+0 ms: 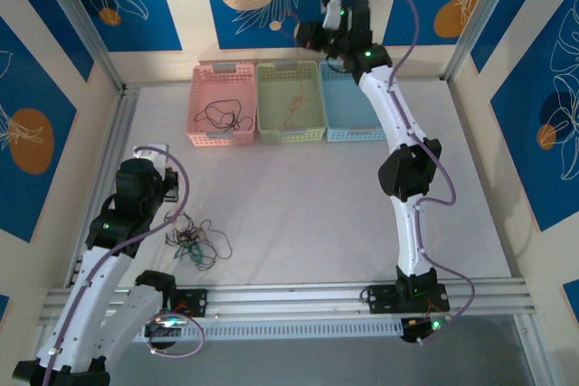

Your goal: Untangle the cables

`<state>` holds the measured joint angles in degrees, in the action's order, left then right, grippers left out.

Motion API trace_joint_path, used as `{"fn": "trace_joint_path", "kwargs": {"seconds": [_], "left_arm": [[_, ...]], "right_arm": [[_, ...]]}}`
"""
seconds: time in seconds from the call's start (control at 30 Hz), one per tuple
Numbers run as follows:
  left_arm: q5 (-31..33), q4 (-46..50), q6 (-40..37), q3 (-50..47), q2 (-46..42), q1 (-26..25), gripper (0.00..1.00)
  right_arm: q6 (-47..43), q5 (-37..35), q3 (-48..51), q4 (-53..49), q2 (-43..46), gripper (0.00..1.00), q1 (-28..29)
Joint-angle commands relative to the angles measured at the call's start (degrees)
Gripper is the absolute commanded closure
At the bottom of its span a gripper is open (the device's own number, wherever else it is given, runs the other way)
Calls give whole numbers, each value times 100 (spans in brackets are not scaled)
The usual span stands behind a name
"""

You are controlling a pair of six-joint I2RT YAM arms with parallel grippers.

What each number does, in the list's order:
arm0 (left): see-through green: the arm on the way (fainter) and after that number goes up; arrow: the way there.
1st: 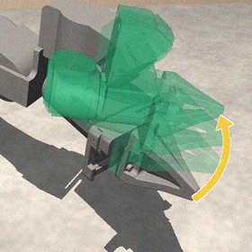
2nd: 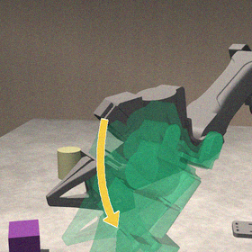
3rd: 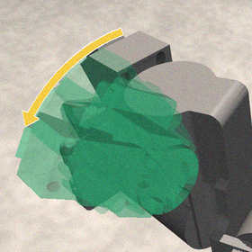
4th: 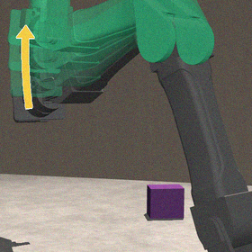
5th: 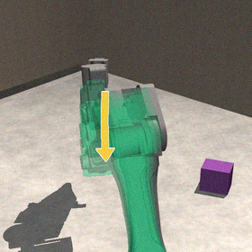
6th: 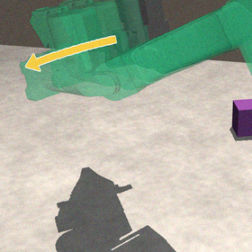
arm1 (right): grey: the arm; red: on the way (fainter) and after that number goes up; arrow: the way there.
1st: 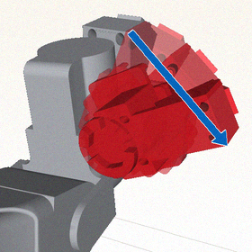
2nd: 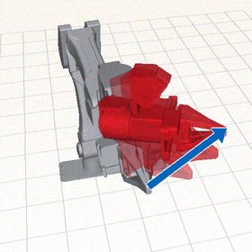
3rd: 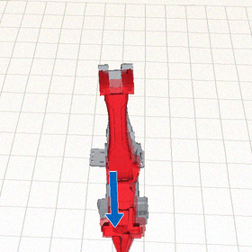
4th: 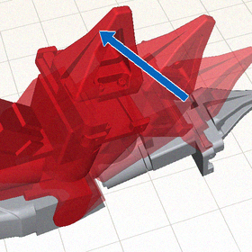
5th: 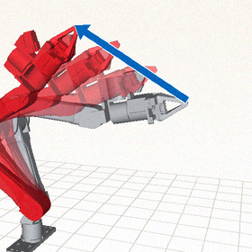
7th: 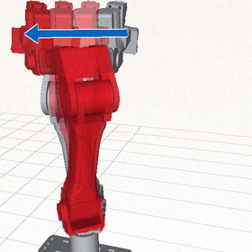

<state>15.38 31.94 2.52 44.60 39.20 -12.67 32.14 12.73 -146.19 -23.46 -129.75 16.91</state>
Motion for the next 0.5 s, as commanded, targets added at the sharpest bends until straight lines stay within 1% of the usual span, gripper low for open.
{"fn": "trace_joint_path", "kwargs": {"seconds": [0.0, 0.03, 0.1, 0.23, 0.33, 0.47], "left_arm": [[-97, -141, 0, 40, 0, -63, 100], [-97, -142, 2, 40, 0, -61, 100], [-107, -145, 1, 40, 0, -61, 100], [-104, -143, -2, 40, -15, -70, 100], [-105, -145, 2, 40, -1, -70, 100], [-98, -144, 2, 40, 0, -78, 100]], "right_arm": [[-181, -6, -947, -279, 401, 100, -211], [-172, -81, -1062, -253, 458, 100, -293], [-14, -150, -942, -75, 653, 100, -499], [144, -162, -344, 228, 1059, 100, -829], [19, -387, 125, 236, 1272, 100, -949], [12, -559, 912, 521, 1467, 100, -1095]]}}
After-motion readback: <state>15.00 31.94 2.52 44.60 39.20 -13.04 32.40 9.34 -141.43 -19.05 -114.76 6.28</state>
